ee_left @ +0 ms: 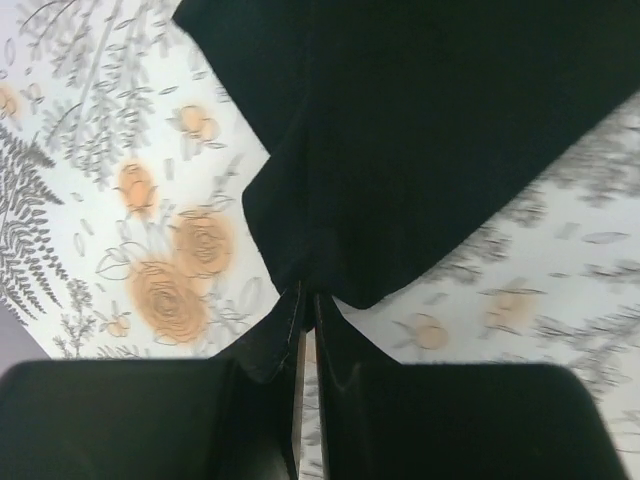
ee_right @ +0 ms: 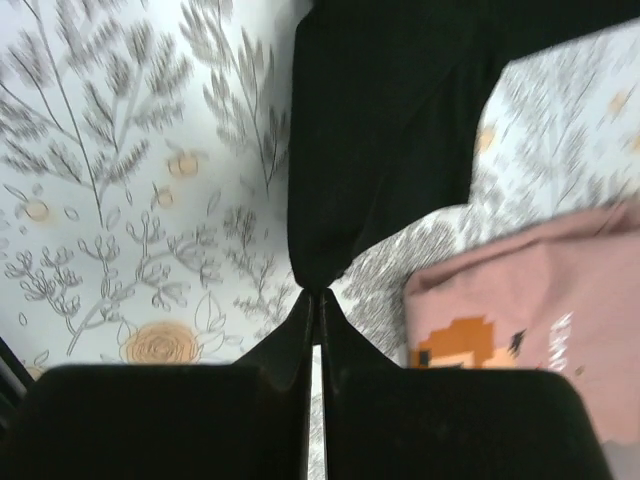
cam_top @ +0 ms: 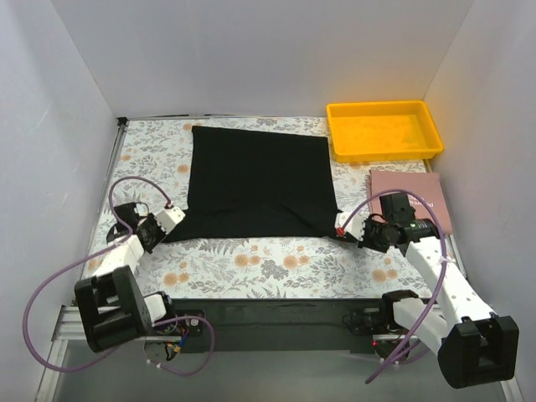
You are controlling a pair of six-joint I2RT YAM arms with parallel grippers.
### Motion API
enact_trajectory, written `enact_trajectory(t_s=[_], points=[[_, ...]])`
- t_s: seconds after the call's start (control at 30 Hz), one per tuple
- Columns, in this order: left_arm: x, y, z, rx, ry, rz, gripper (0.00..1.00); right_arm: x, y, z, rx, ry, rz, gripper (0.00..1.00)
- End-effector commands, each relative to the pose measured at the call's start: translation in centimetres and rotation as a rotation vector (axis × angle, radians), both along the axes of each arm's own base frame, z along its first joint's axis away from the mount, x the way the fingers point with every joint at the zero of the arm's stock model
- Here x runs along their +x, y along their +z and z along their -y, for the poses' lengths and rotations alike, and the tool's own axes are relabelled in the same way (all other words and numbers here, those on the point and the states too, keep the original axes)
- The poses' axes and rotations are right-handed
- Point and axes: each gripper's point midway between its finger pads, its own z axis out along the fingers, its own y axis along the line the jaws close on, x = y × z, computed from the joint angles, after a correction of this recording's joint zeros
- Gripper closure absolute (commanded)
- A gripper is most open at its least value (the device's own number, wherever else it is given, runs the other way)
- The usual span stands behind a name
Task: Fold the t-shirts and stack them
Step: Flatten the tshirt out
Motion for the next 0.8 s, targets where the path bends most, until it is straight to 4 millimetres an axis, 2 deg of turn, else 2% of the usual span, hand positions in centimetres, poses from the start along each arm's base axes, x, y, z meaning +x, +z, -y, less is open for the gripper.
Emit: enact_trajectory(t_s=[0.0,0.03,0.07,0.1,0.13,0.17,0.2,0.23,0.27,0.3,0.33,0.37,0.4,0.47,0.5,0.6,0.63,0.67,0.7,0.73,0.77], points=[[3.3,1.4,-4.4,0.059,0.059,0.032,1.00,-0.7,2.9,-3.9,0.106,0.085,-0.043,0.99],[5.1,3.1,-5.8,0.066,0.082,0.065,1.00,-0.9,3.7,-5.9,0.131,0.146,-0.049,0.99],[5.4,1.9,-6.3,0.028,0.105,0.014,1.00,-1.3,4.0,-7.1,0.149,0.167,-0.065,0.99],[5.7,2.0,-7.4,0.018,0.133,0.001,1.00,-1.6,4.4,-8.2,0.164,0.190,-0.081,0.99],[6.2,1.9,-7.9,0.007,0.146,-0.012,1.00,-2.7,4.3,-10.2,0.191,0.230,-0.134,0.99],[7.4,3.2,-8.6,0.003,0.158,0.003,1.00,-2.6,5.3,-11.6,0.219,0.249,-0.134,0.99],[7.7,3.0,-8.5,-0.037,0.166,-0.009,0.94,-3.0,5.6,-12.7,0.236,0.263,-0.157,0.99],[8.2,3.8,-8.3,-0.064,0.162,-0.003,0.81,-3.6,5.4,-14.2,0.270,0.281,-0.219,0.99],[7.6,4.1,-7.5,-0.114,0.155,-0.037,0.51,-4.0,6.1,-15.7,0.309,0.291,-0.245,0.99],[8.8,6.6,-6.3,-0.185,0.121,0.022,0.43,-3.8,7.2,-17.0,0.349,0.299,-0.254,0.99],[8.9,7.7,-5.4,-0.227,0.104,0.034,0.39,-4.2,7.4,-18.3,0.388,0.322,-0.310,0.99],[8.2,8.6,-4.0,-0.291,0.085,0.019,0.35,-4.7,7.7,-19.6,0.409,0.340,-0.333,0.99],[8.7,11.4,-2.4,-0.357,0.041,0.083,0.35,-4.7,8.3,-20.8,0.427,0.363,-0.330,0.99],[7.9,13.6,0.0,-0.452,-0.007,0.114,0.33,-6.1,7.9,-22.8,0.427,0.412,-0.375,0.99],[7.2,15.8,2.3,-0.527,-0.087,0.165,0.33,-6.3,7.6,-23.7,0.439,0.433,-0.363,0.99],[5.3,17.2,5.8,-0.612,-0.184,0.173,0.32,-8.9,6.3,-24.9,0.424,0.504,-0.395,0.99],[4.6,17.5,7.0,-0.670,-0.194,0.174,0.32,-10.9,4.9,-24.6,0.381,0.542,-0.417,0.99],[4.3,17.7,7.5,-0.705,-0.196,0.173,0.32,-11.8,4.4,-24.4,0.363,0.563,-0.419,0.93],[4.1,17.5,7.9,-0.735,-0.199,0.164,0.33,-12.3,4.1,-24.2,0.349,0.580,-0.415,0.80],[3.6,17.1,8.4,-0.764,-0.208,0.150,0.33,-12.4,4.2,-23.8,0.343,0.578,-0.398,0.63],[2.9,16.8,9.4,-0.783,-0.281,0.152,0.33,-11.7,4.5,-23.8,0.338,0.560,-0.364,0.37]])
